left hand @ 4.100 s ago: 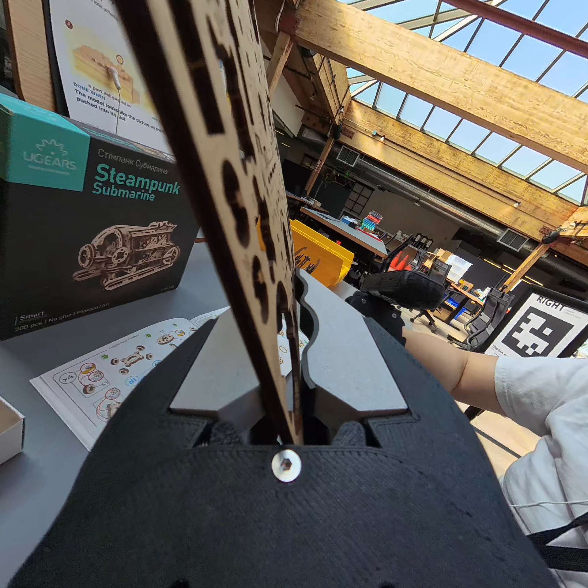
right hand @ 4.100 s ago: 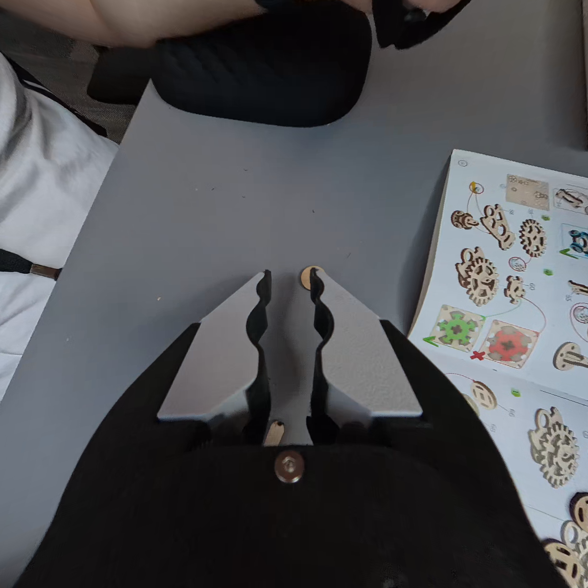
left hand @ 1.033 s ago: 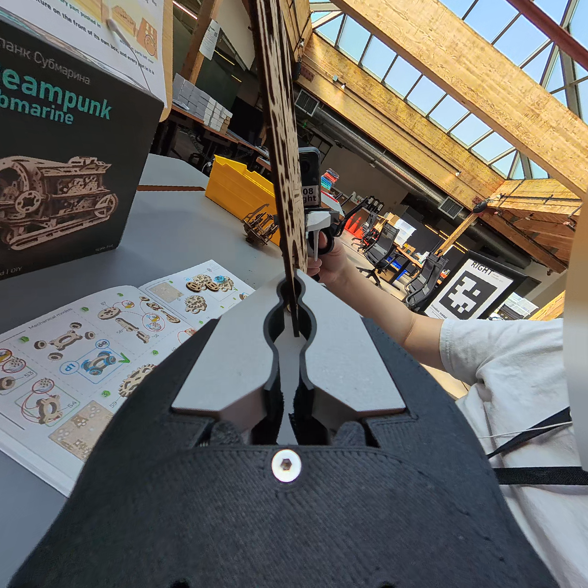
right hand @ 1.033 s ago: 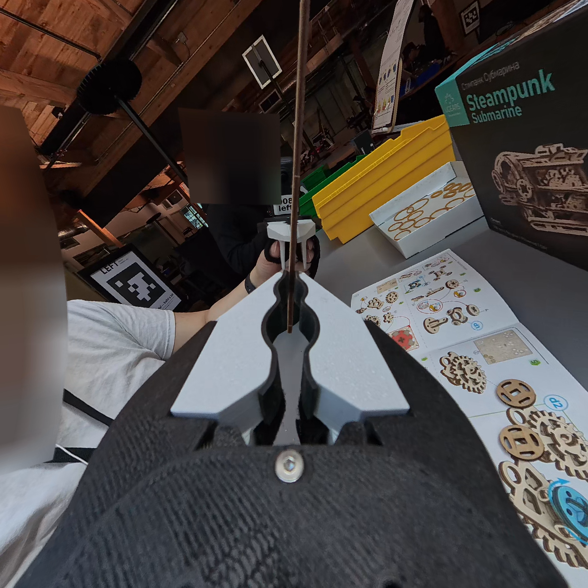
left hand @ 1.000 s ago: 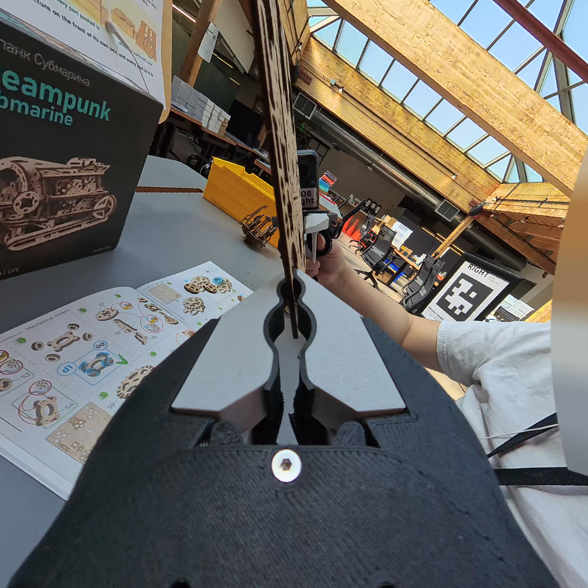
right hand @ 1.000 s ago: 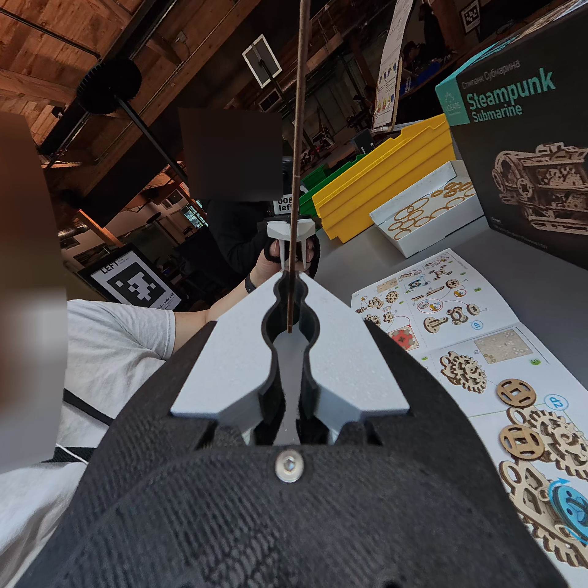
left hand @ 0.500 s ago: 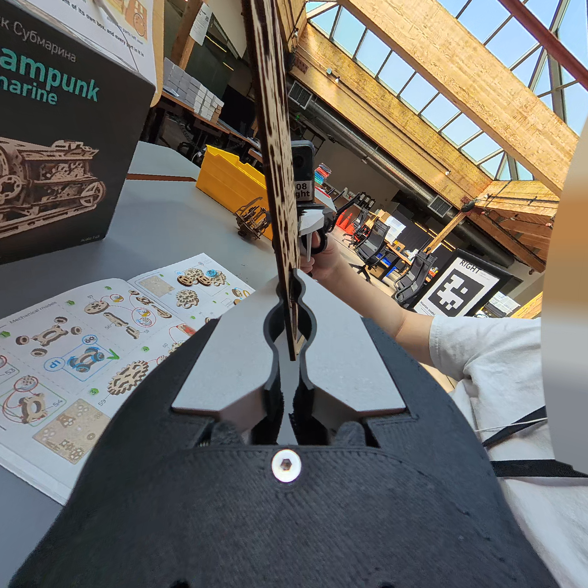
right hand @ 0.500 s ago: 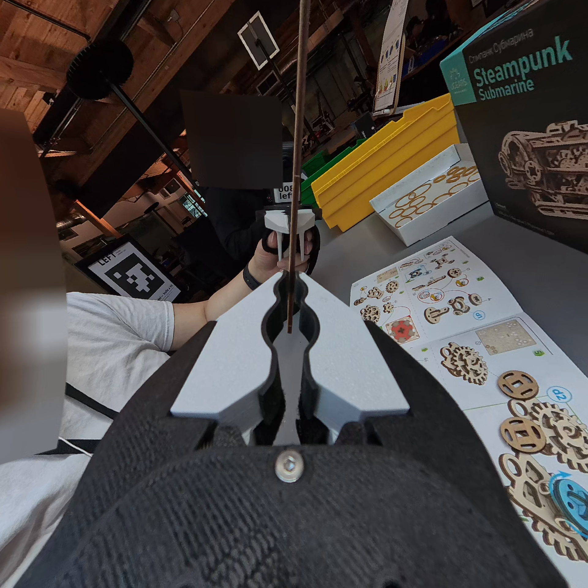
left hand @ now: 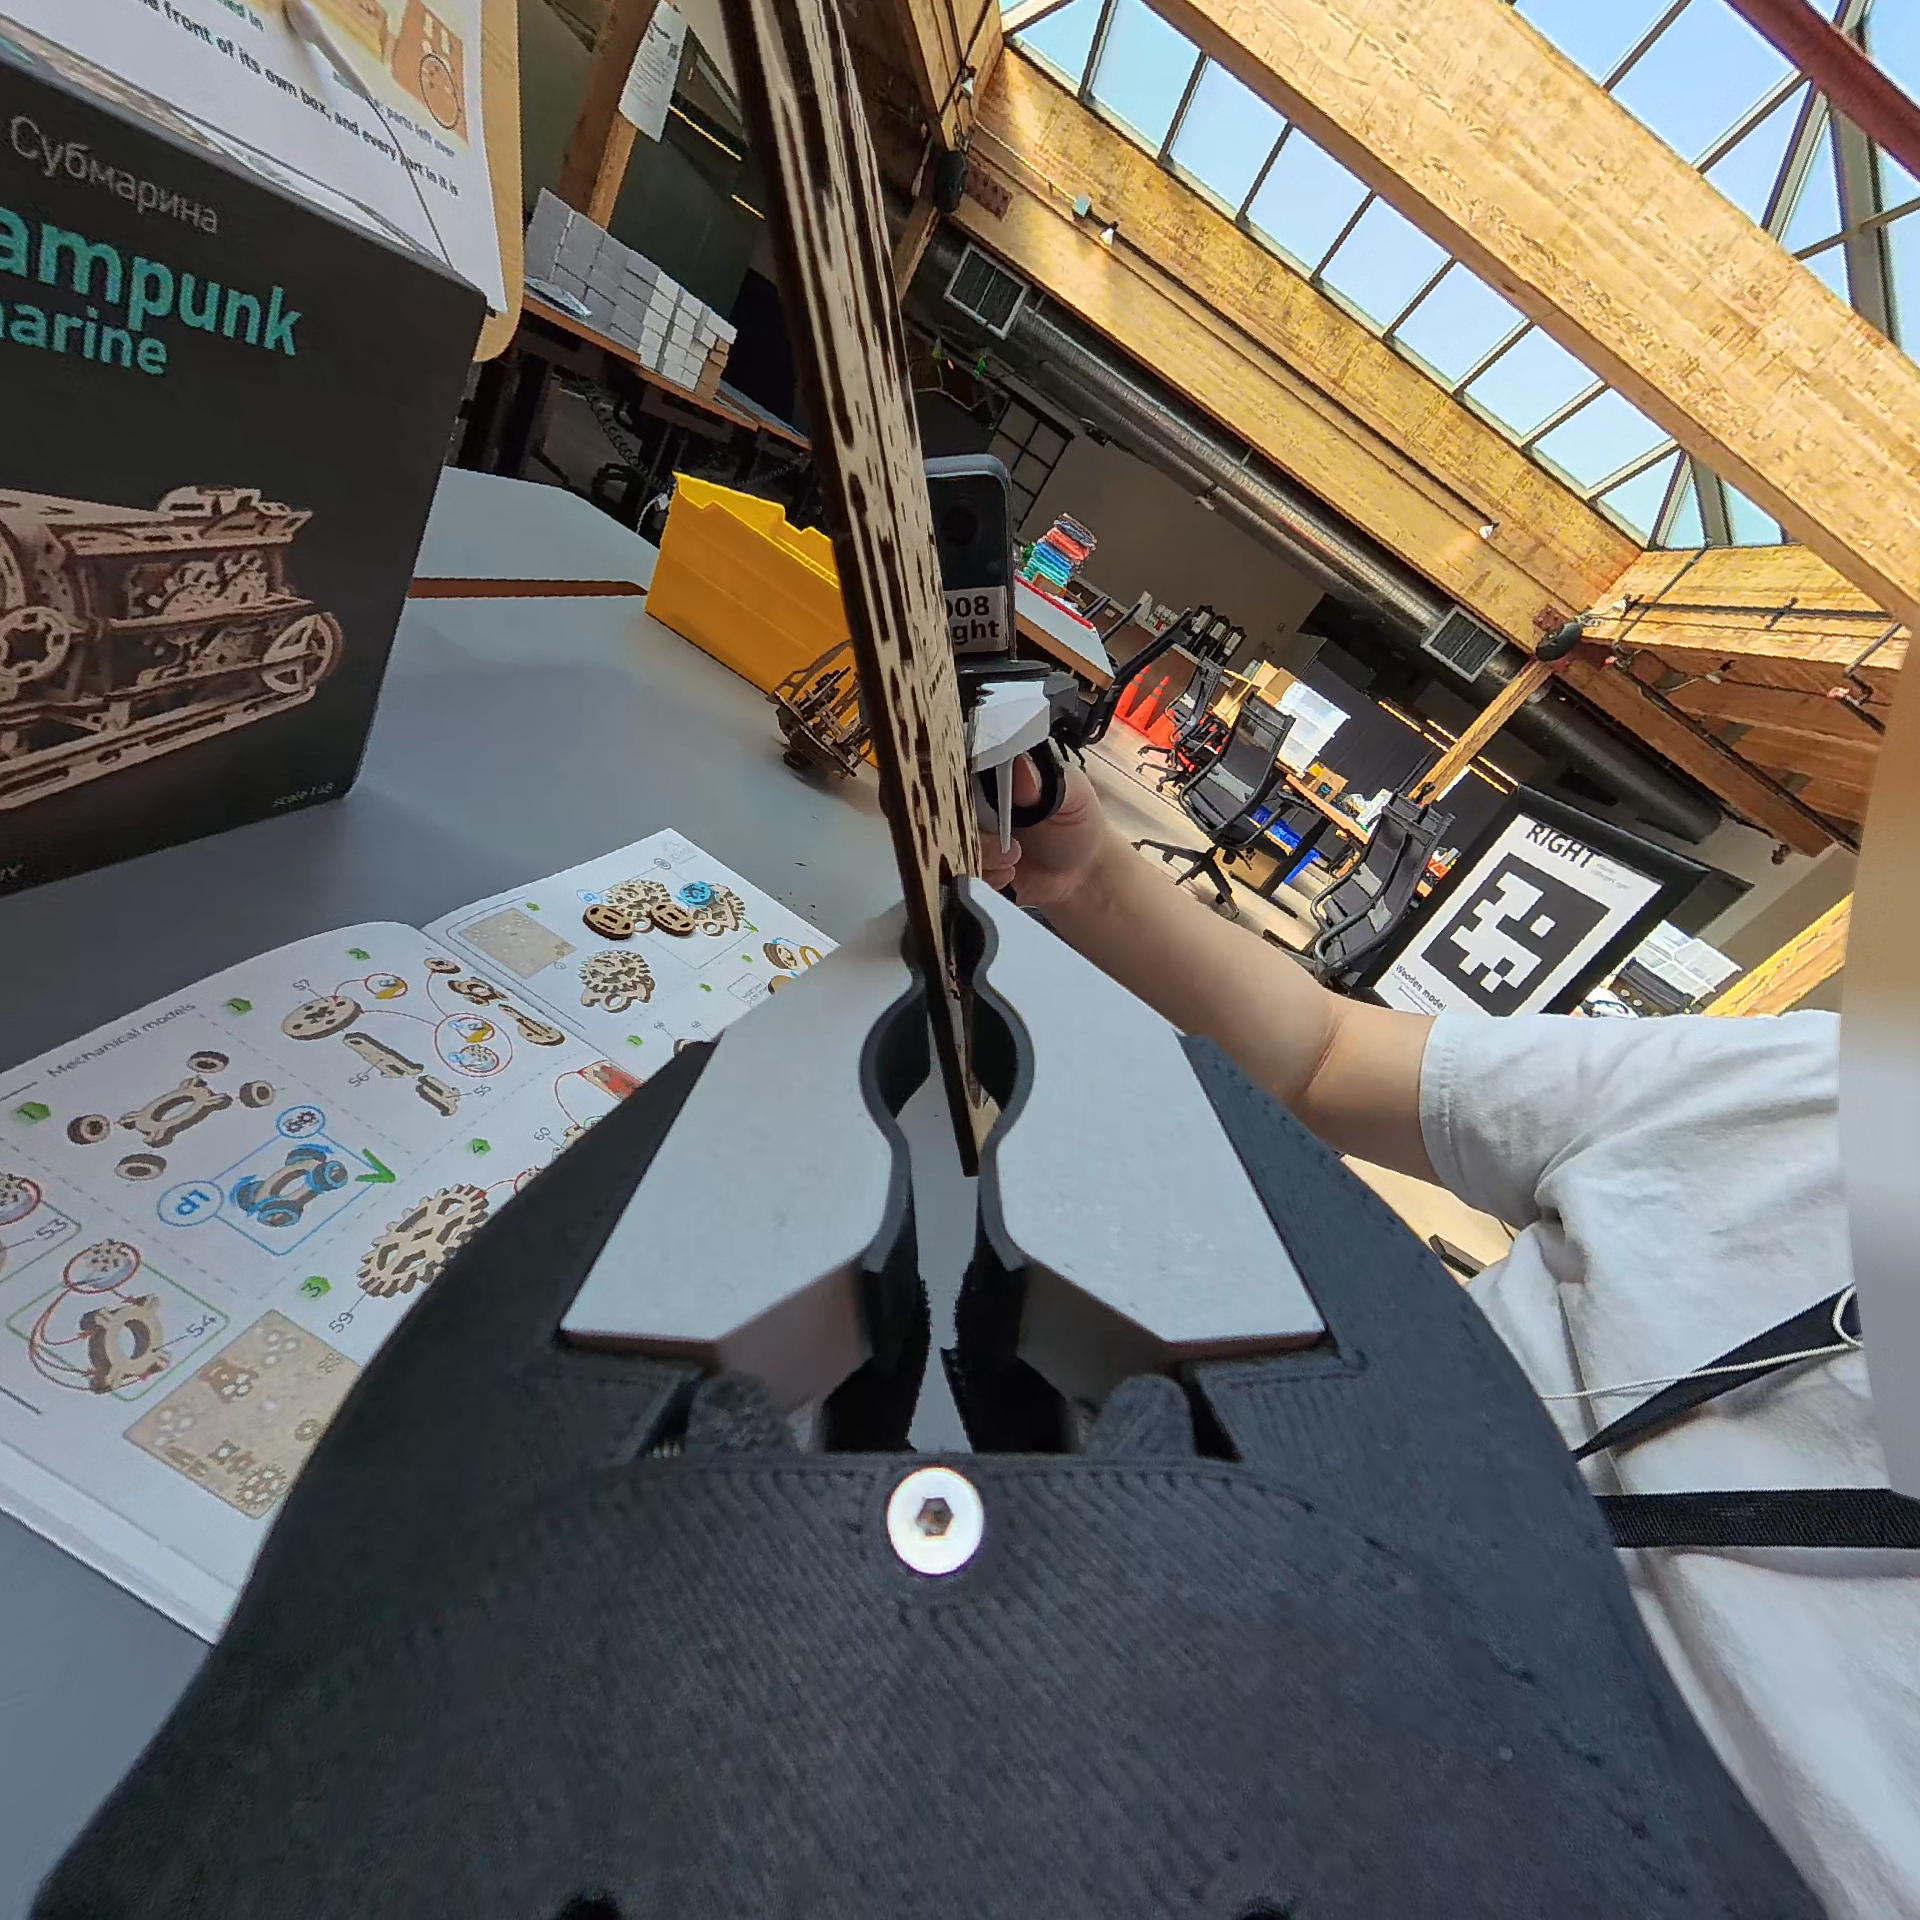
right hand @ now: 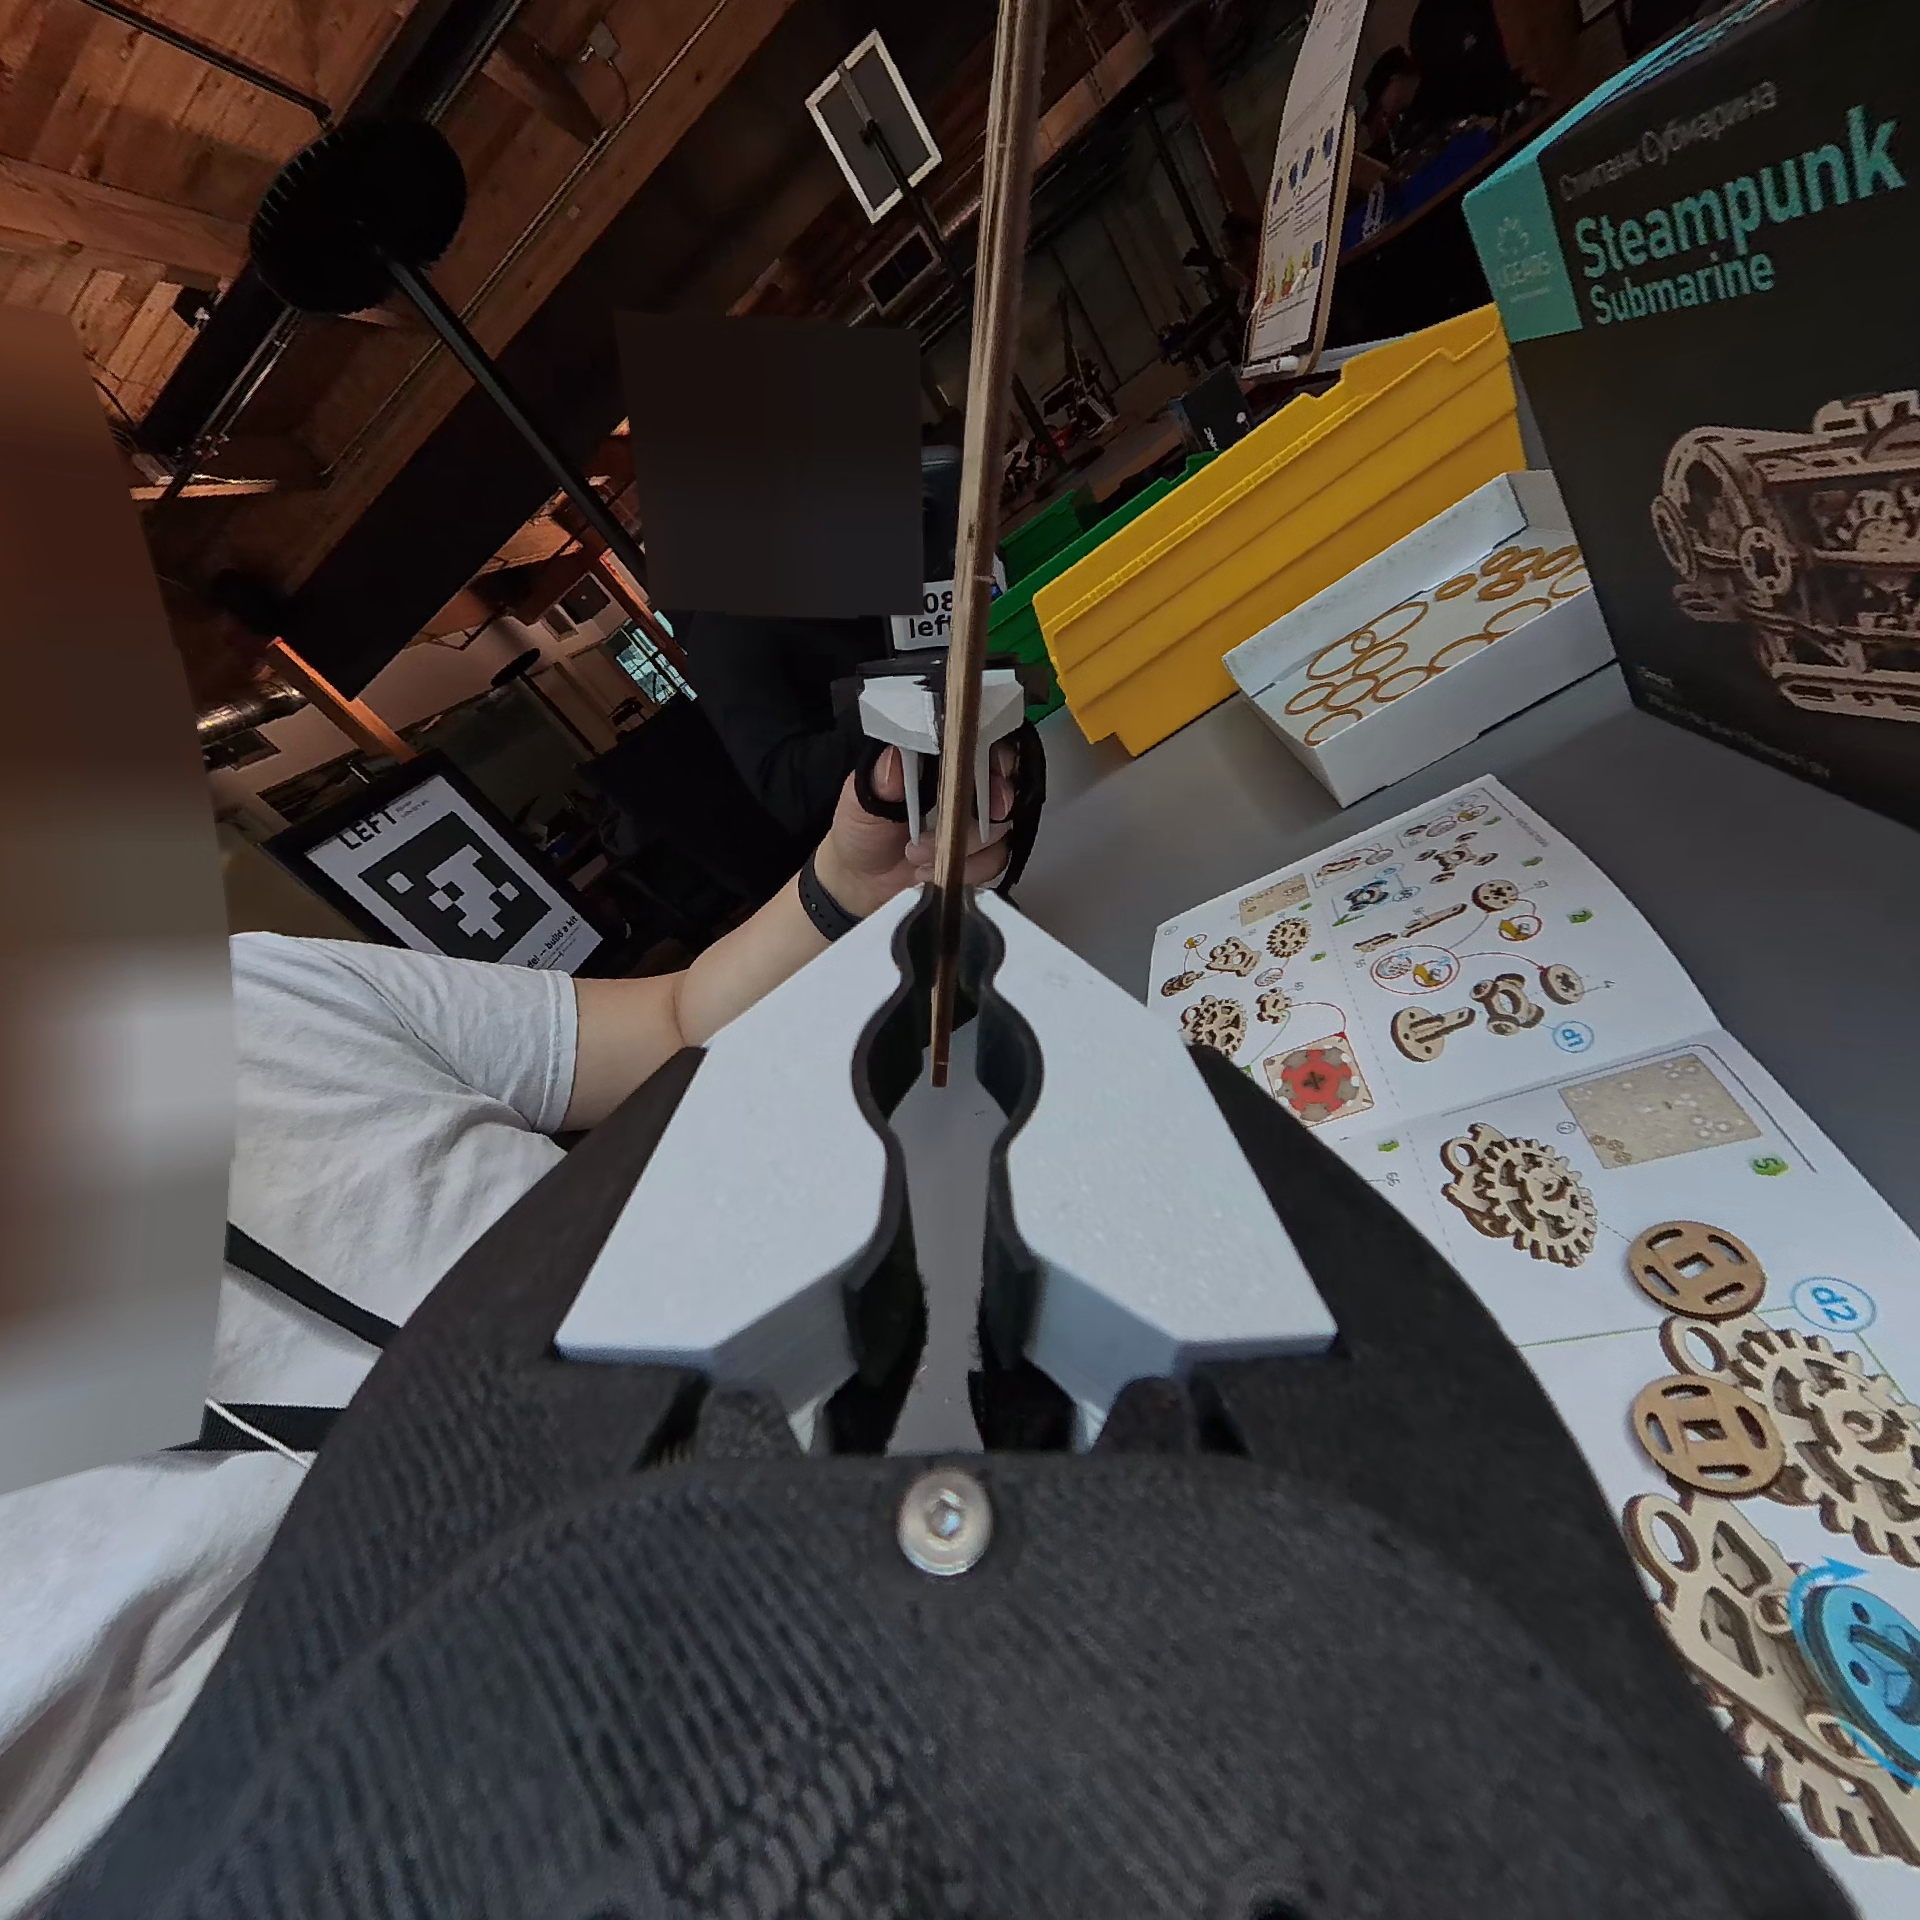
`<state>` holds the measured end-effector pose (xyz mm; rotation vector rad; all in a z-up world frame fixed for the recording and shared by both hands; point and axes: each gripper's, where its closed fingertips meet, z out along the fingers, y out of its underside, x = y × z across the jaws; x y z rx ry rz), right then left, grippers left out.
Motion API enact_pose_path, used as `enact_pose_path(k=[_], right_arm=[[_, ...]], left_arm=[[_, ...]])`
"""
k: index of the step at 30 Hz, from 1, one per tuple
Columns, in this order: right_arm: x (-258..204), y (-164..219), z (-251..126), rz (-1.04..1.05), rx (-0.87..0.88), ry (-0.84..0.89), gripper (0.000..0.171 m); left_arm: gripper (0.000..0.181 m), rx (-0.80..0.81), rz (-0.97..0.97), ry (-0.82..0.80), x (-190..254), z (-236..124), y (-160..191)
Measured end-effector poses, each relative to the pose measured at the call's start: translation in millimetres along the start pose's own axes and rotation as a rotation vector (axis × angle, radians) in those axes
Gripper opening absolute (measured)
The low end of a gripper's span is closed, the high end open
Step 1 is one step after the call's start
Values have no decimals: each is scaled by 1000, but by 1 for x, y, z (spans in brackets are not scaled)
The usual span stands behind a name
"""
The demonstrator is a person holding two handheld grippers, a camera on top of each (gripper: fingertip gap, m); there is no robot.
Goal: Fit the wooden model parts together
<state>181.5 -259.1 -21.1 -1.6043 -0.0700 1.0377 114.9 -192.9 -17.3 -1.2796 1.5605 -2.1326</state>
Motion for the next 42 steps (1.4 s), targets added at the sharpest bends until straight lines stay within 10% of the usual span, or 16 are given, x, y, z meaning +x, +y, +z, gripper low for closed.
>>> enact_pose_path(k=[42], right_arm=[[2,-12,-9,4,49,12,1]], left_arm=[[9,-15,-77,46,-3,1,6]])
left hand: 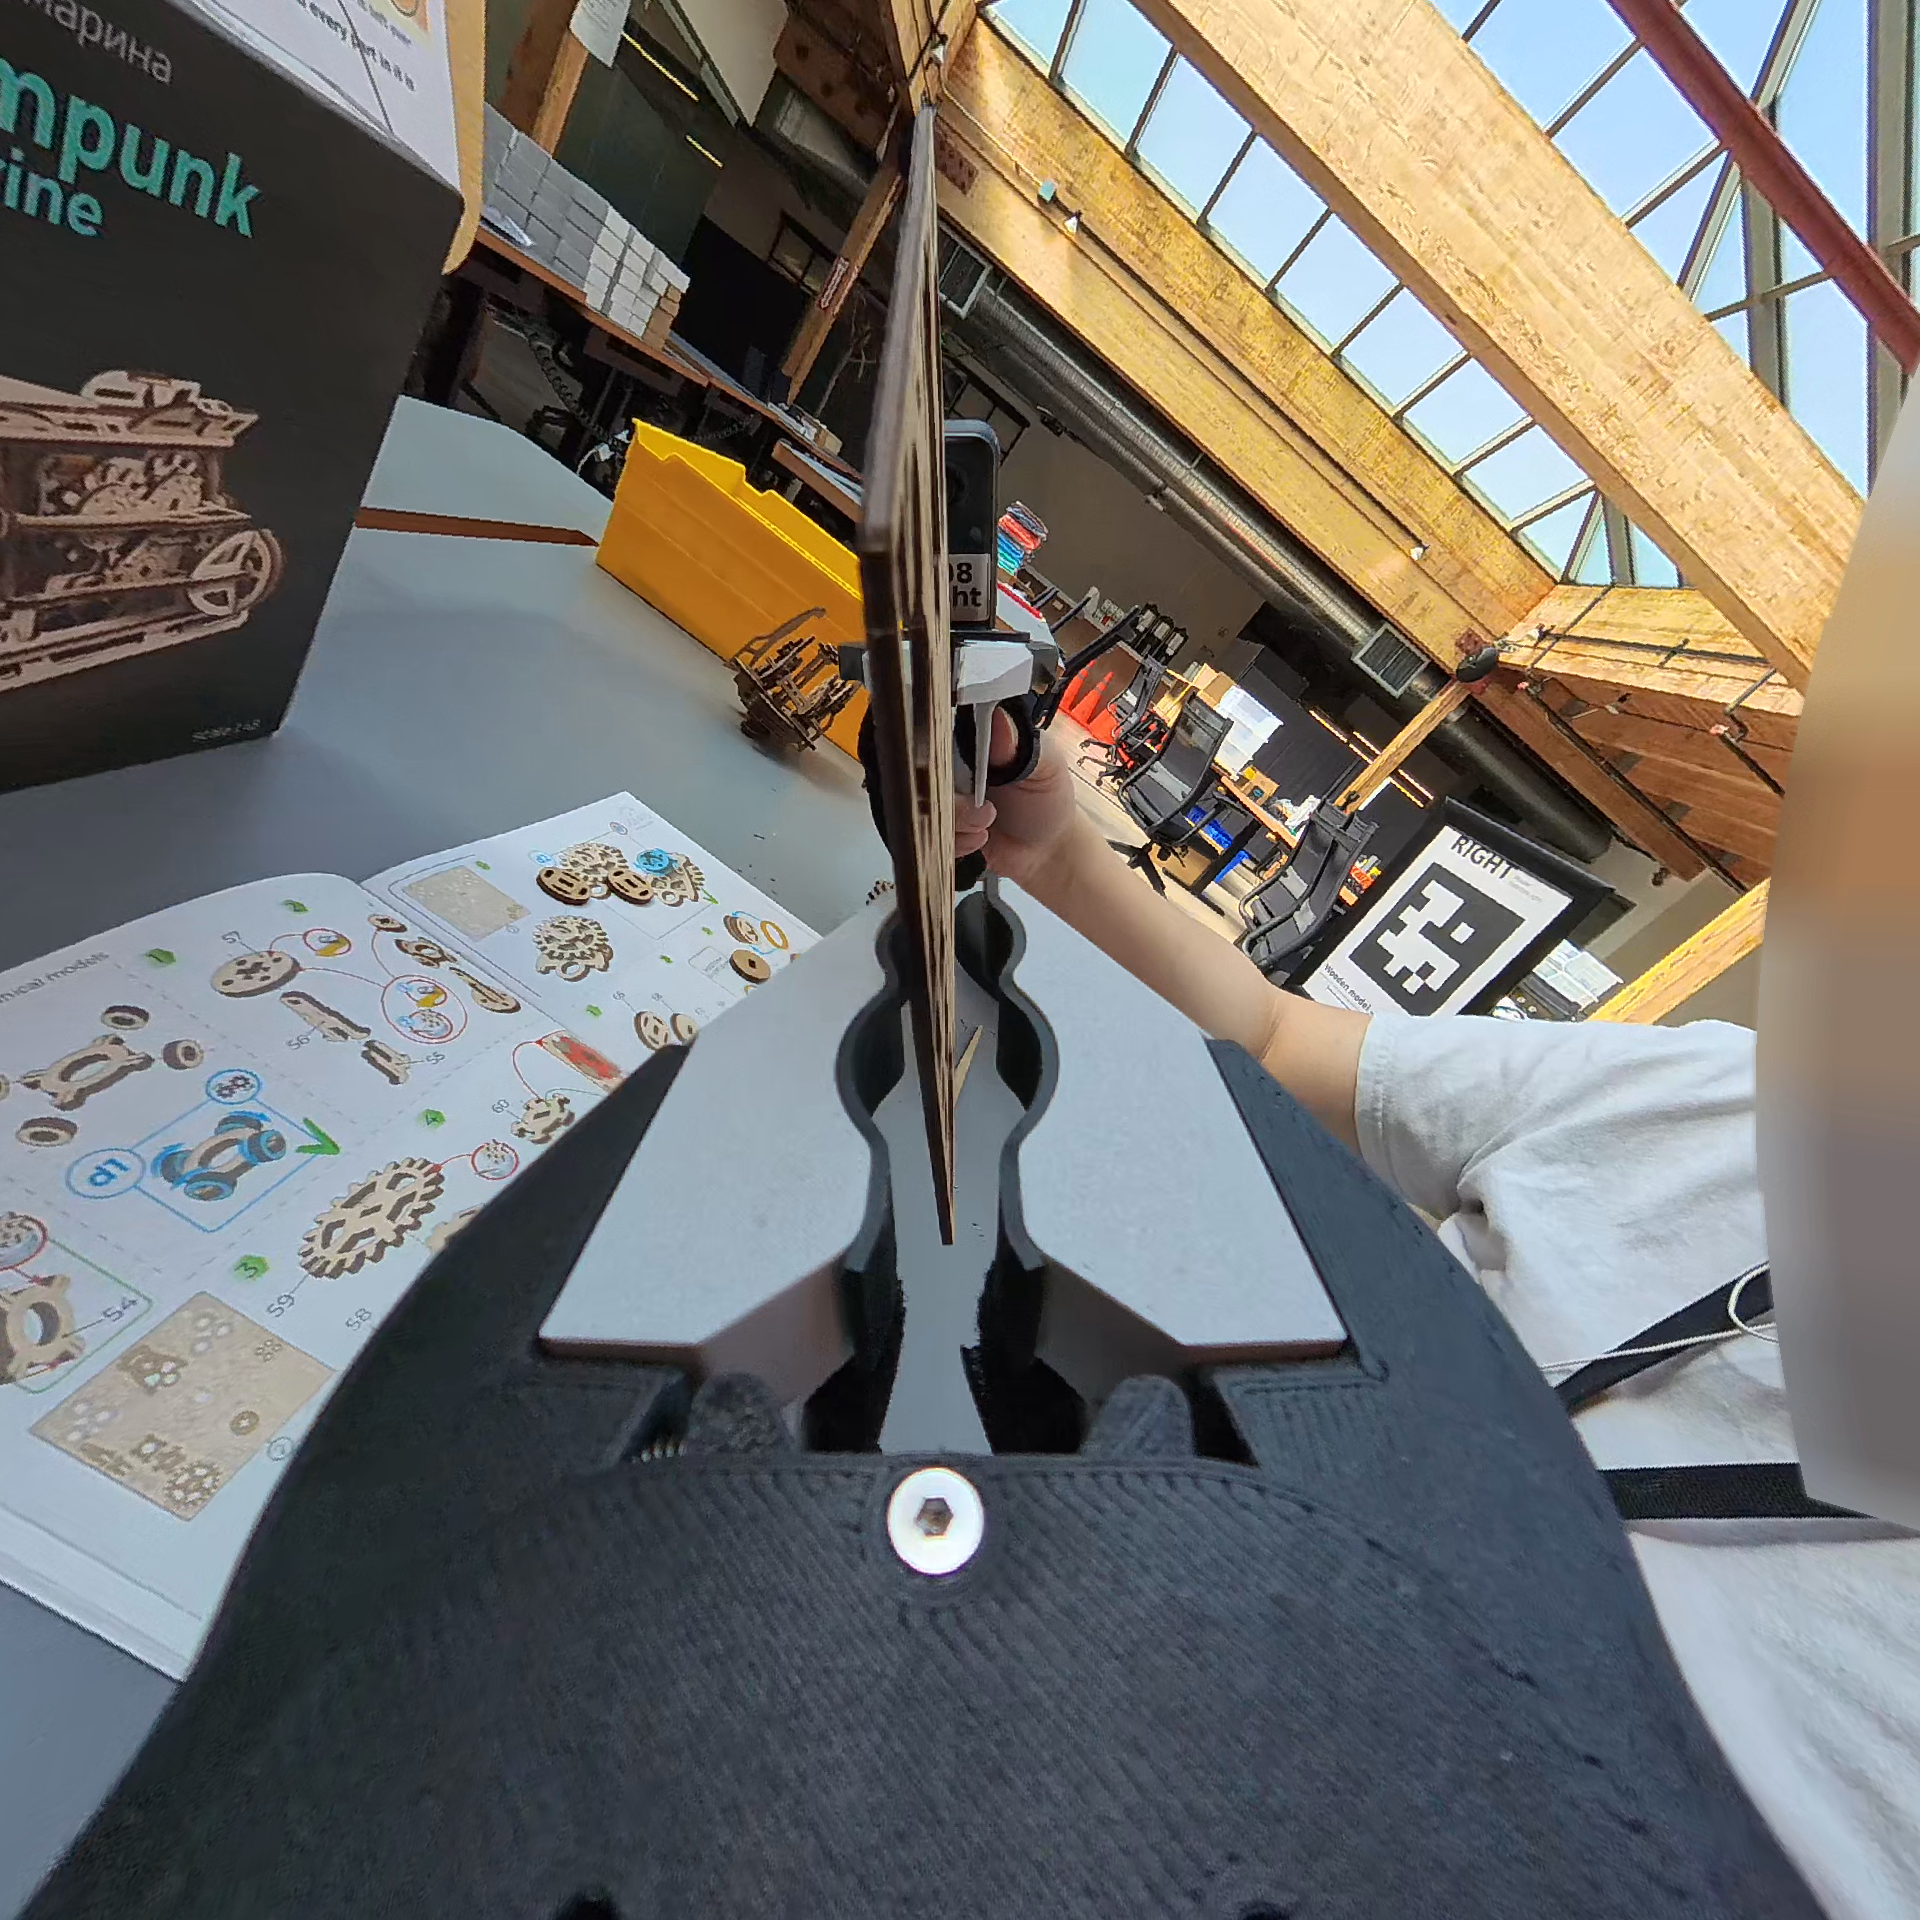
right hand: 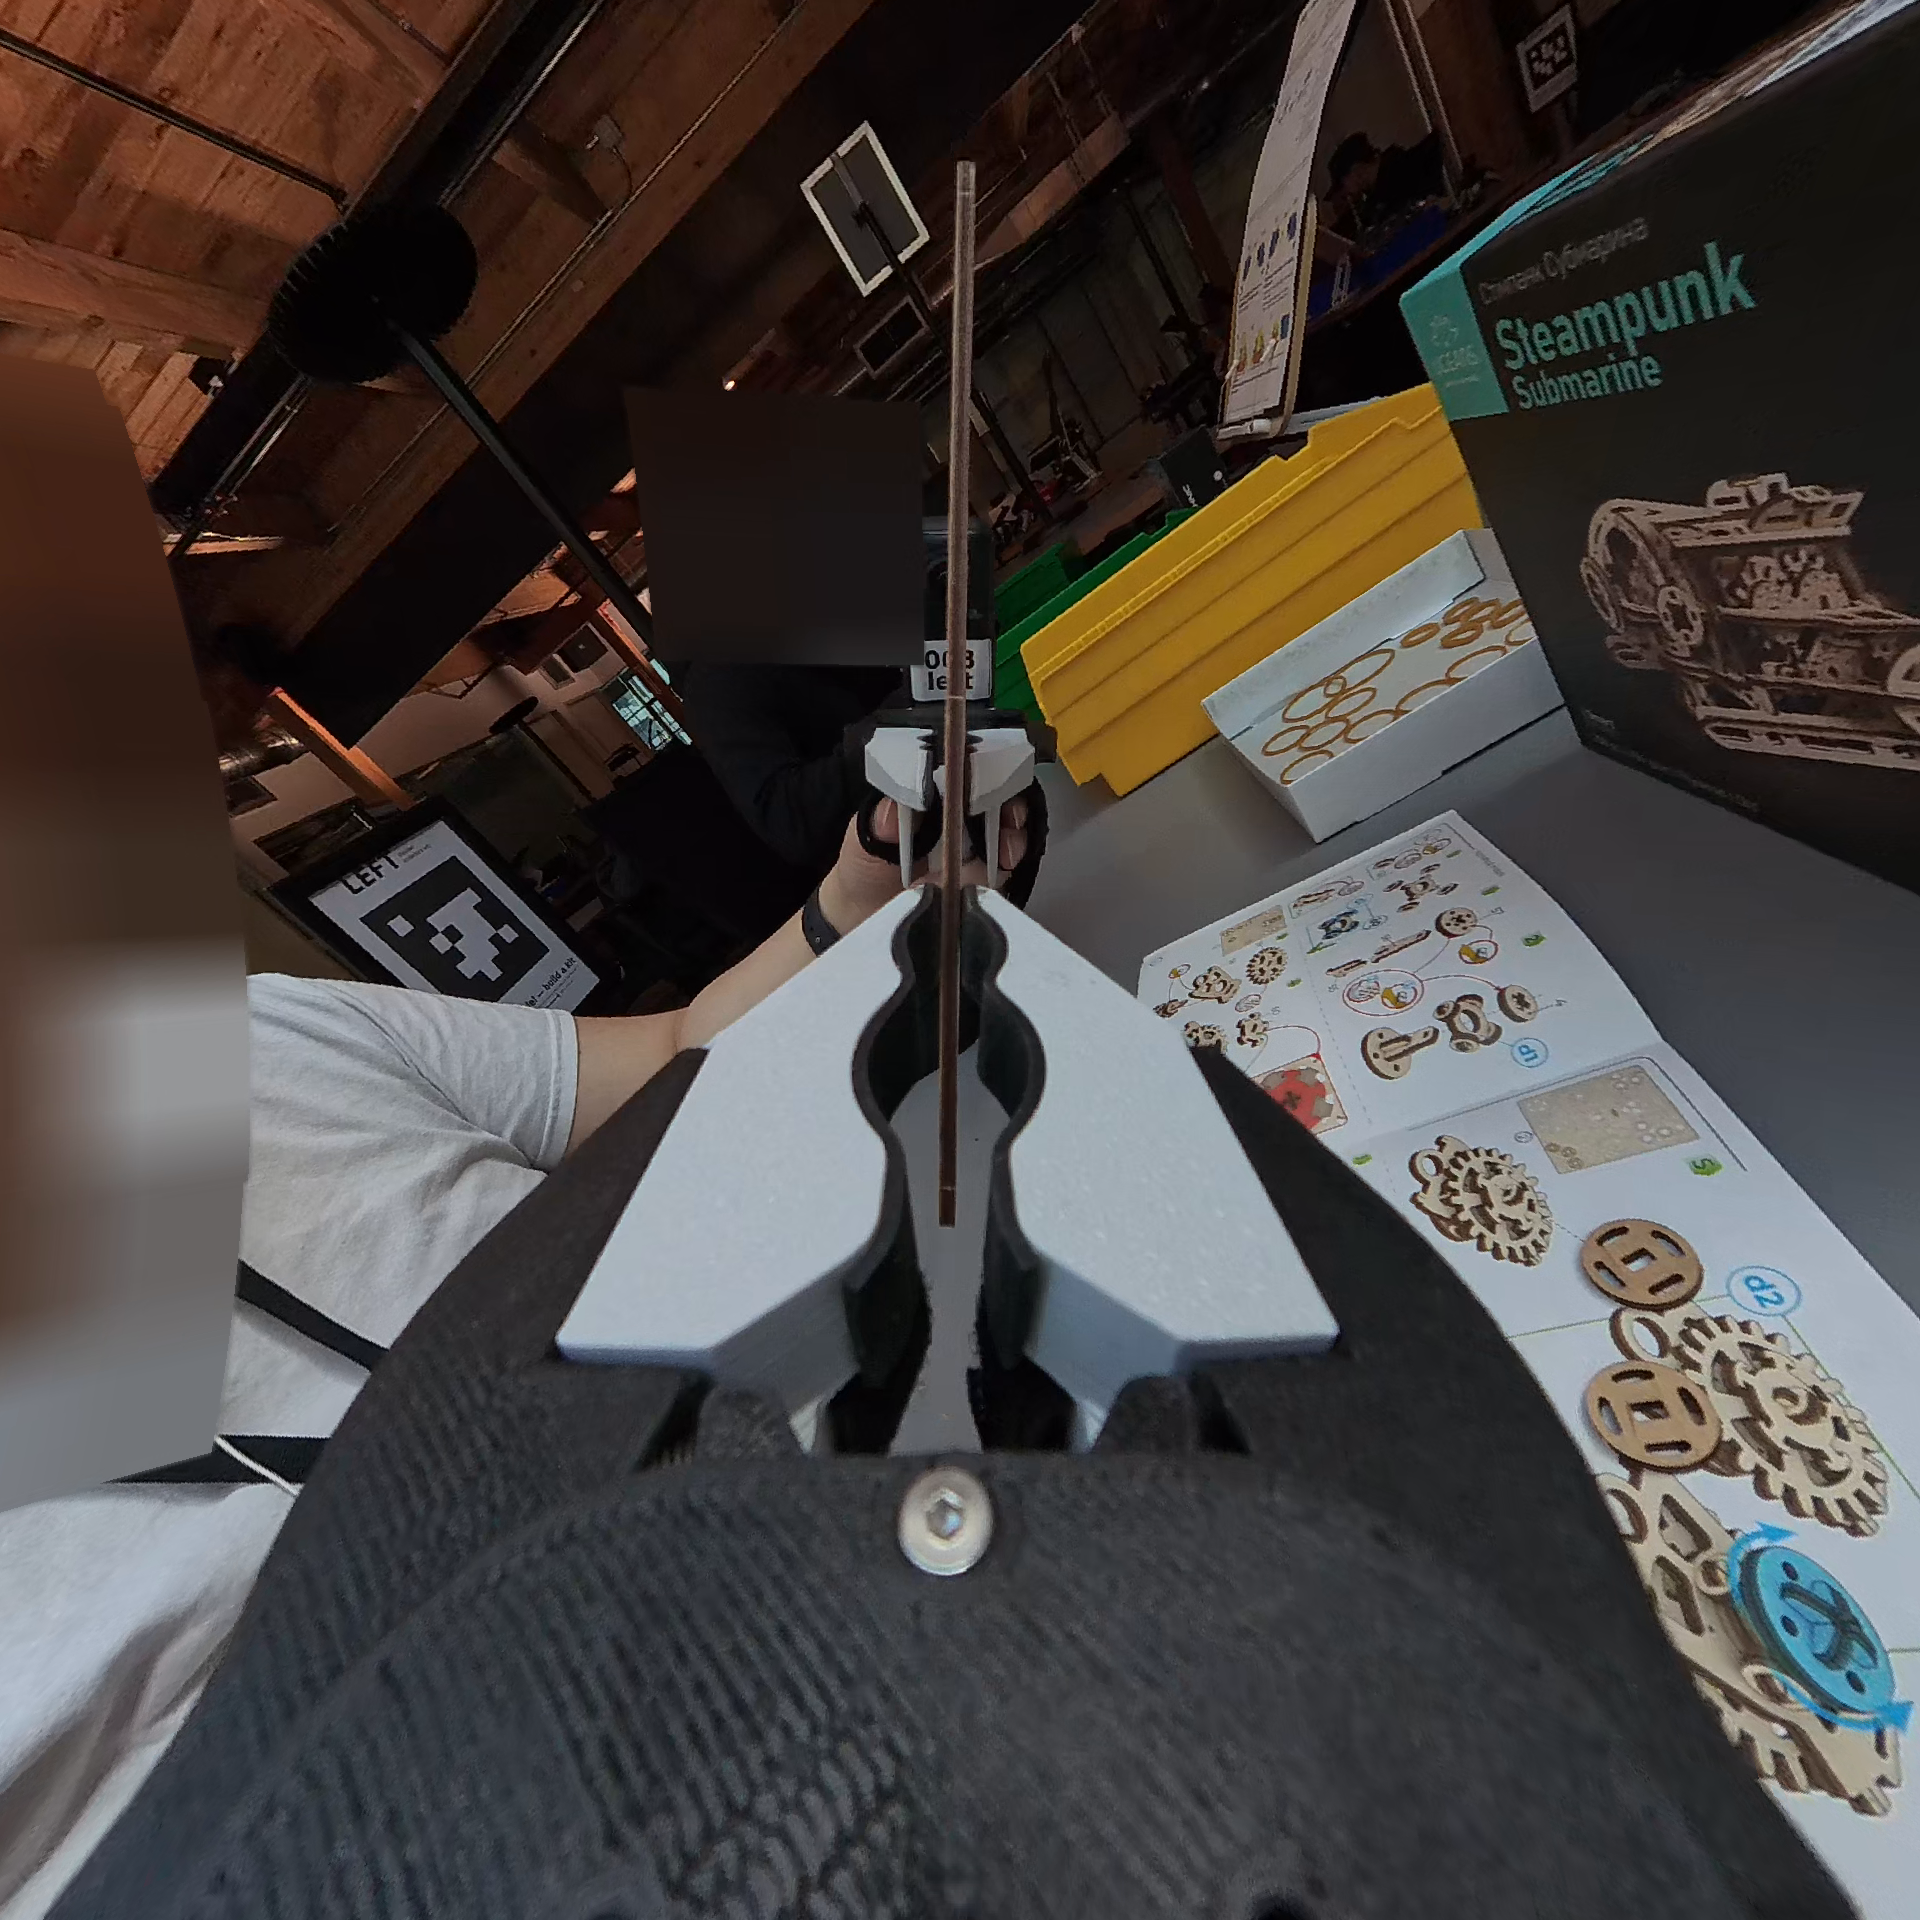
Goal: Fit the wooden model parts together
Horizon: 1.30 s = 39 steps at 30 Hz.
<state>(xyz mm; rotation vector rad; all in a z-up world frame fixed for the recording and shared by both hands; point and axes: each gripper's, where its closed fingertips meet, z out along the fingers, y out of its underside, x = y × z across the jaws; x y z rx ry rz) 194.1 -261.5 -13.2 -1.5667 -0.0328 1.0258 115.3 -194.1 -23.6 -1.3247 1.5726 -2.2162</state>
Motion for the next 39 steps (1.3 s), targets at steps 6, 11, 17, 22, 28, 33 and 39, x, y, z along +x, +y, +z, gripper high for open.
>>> enact_pose_path(k=[6,11,17,22,28,33,39], right_arm=[[0,-7,-2,51,53,-14,1],[2,-20,-9,114,153,-27,1],[6,-33,-20,129,249,-17,1],[5,-36,-21,124,280,-15,1],[2,-34,-19,112,260,-36,1],[2,-22,-9,48,166,-1,1],[1,-21,-7,-19,154,19,11]], left_arm=[[11,-50,-20,15,0,7,11],[12,-82,-45,35,1,13,19],[12,-134,-70,65,4,20,30],[1,-182,-77,96,9,25,40],[0,-51,-4,15,2,12,13],[0,47,-13,-20,-5,-4,-7],[0,25,-2,-28,-3,-4,-5]])
